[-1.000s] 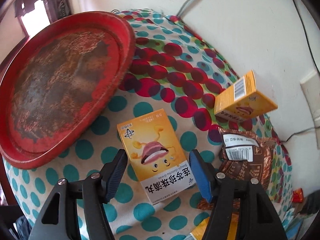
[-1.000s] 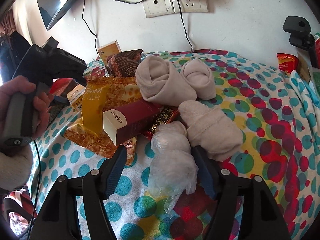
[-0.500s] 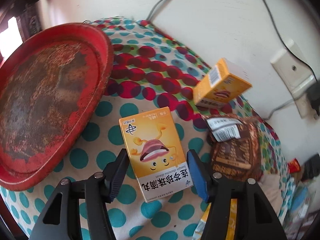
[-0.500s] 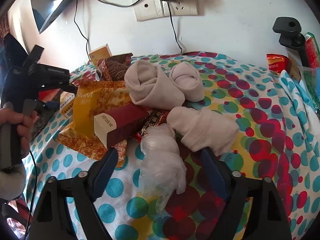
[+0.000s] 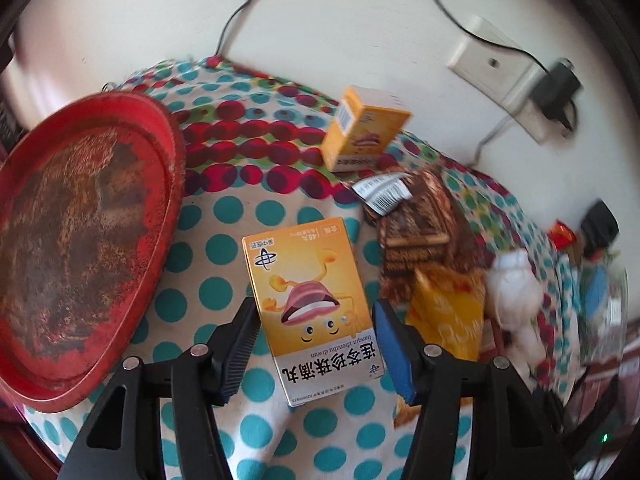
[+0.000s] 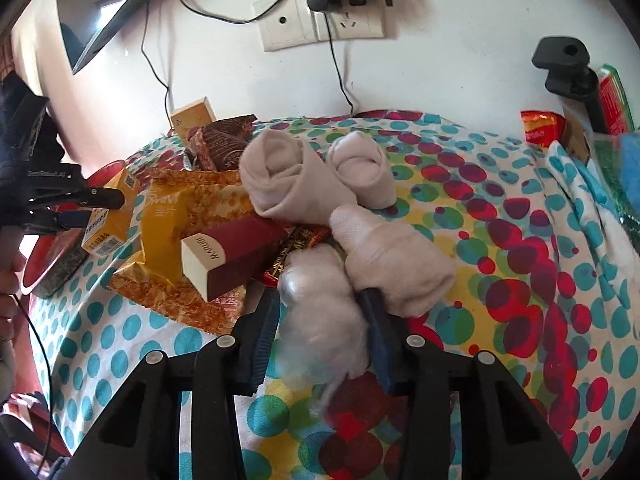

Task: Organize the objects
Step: 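Carry the yellow box over the red tray and release it with the left gripper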

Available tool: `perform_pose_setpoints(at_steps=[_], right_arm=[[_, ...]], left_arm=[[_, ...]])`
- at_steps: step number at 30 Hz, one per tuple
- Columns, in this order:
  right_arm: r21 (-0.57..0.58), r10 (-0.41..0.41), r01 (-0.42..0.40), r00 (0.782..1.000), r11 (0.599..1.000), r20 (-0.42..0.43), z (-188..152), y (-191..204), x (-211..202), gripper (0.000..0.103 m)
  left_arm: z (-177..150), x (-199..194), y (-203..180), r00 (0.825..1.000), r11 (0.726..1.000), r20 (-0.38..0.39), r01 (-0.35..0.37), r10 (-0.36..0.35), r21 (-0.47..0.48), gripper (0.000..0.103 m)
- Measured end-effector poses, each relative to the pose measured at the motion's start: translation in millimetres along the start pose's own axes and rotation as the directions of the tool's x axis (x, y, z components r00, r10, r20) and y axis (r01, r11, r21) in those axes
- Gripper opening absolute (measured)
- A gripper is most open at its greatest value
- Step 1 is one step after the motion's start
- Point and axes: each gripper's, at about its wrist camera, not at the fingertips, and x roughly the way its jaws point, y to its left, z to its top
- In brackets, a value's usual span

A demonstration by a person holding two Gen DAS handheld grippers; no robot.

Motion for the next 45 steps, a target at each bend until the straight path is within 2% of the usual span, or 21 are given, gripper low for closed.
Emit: perform_pose_setpoints(at_steps=[4, 12, 15, 18, 20, 22, 25, 31, 37, 45], right_arm=[[-0.003, -0.012, 0.012, 1.0, 1.0, 0.013, 0, 0, -2, 0.04], [0.003, -0.029, 0.029, 0.998, 1.0, 0.056, 0, -1, -10, 0.04], [-0.01, -0.004, 0.004, 0.999, 1.0, 0.045, 0, 1, -9, 0.04], [-0.011, 0.009, -0.009, 1.0, 1.0, 0.002, 0, 0, 0, 0.047], [-0.005, 0.027, -0.027, 1.0, 1.0, -0.008, 0, -2, 2, 0.046], [0.002, 0.022, -0.022, 0.999, 1.0, -0.032, -1, -3, 5, 0.036], [-0.016, 0.018, -0.018, 0.999, 1.0, -0.049, -5, -1, 5, 0.028], [-0.026, -0.008, 0.007, 0.999, 1.0, -0.034, -13, 2, -4, 0.027], [-0.05, -0.07, 0.069, 0.998, 0.996, -0.002, -12, 8, -8, 0.027], [-0.055, -0.085, 0.083, 0.996, 0.995, -0.027, -12, 7, -4, 0.029]], left_arm=[[-7, -13, -6, 1.0, 0.998, 0.023, -0.014, 0.013, 0.066, 0.059], [-16, -38, 2, 0.994, 0.989, 0.082, -0.079, 0.069, 0.126, 0.059], [-20, -45, 10, 0.991, 0.985, 0.096, -0.102, 0.089, 0.142, 0.059], [-24, -54, 20, 0.989, 0.984, 0.108, -0.113, 0.098, 0.138, 0.059], [-26, -60, 27, 0.987, 0.983, 0.119, -0.122, 0.106, 0.137, 0.059], [-27, -67, 36, 0.984, 0.982, 0.131, -0.136, 0.119, 0.131, 0.059], [-28, -76, 50, 0.98, 0.982, 0.15, -0.149, 0.131, 0.117, 0.059], [-26, -80, 78, 0.976, 0.983, 0.156, -0.166, 0.151, 0.084, 0.059], [-23, -82, 99, 0.975, 0.984, 0.153, -0.17, 0.16, 0.05, 0.059], [9, -86, 140, 0.964, 0.975, 0.153, -0.222, 0.219, 0.007, 0.059]])
